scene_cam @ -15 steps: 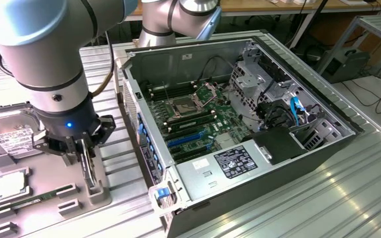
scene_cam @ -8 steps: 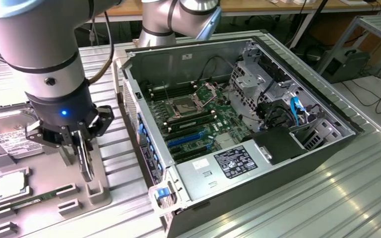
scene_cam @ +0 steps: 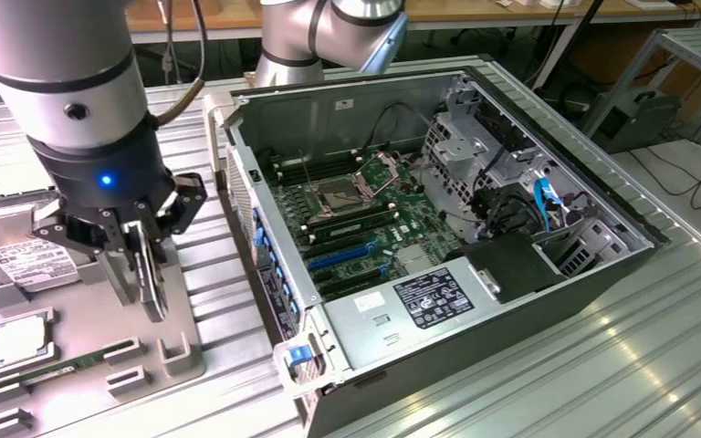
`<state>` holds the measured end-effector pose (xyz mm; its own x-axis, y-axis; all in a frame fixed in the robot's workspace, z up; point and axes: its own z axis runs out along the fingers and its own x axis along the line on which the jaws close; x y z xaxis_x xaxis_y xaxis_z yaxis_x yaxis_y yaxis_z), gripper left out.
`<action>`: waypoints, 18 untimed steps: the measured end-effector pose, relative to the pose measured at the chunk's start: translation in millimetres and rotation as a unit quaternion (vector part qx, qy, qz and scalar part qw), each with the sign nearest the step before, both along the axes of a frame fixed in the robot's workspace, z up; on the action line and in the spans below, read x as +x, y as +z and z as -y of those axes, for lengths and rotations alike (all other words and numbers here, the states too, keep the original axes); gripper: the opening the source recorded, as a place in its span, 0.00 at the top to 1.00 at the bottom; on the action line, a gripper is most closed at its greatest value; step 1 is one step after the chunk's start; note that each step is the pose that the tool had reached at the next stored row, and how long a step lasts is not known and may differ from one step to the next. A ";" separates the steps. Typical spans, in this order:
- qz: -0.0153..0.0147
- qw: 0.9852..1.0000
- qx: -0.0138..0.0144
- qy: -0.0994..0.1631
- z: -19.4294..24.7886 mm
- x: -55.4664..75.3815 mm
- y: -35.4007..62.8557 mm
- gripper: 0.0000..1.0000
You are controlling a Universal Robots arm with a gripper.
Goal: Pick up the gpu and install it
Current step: 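Pick up the gpu and move the gpu toward the slot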
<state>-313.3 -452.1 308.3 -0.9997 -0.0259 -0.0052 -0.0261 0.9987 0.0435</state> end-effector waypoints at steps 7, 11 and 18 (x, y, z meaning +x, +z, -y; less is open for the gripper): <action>0.000 1.000 0.000 0.000 0.0 0.0 27.5 0.72; 0.000 1.000 0.000 0.000 0.0 0.0 43.3 0.72; 0.000 1.000 0.000 0.000 0.0 0.0 73.1 0.72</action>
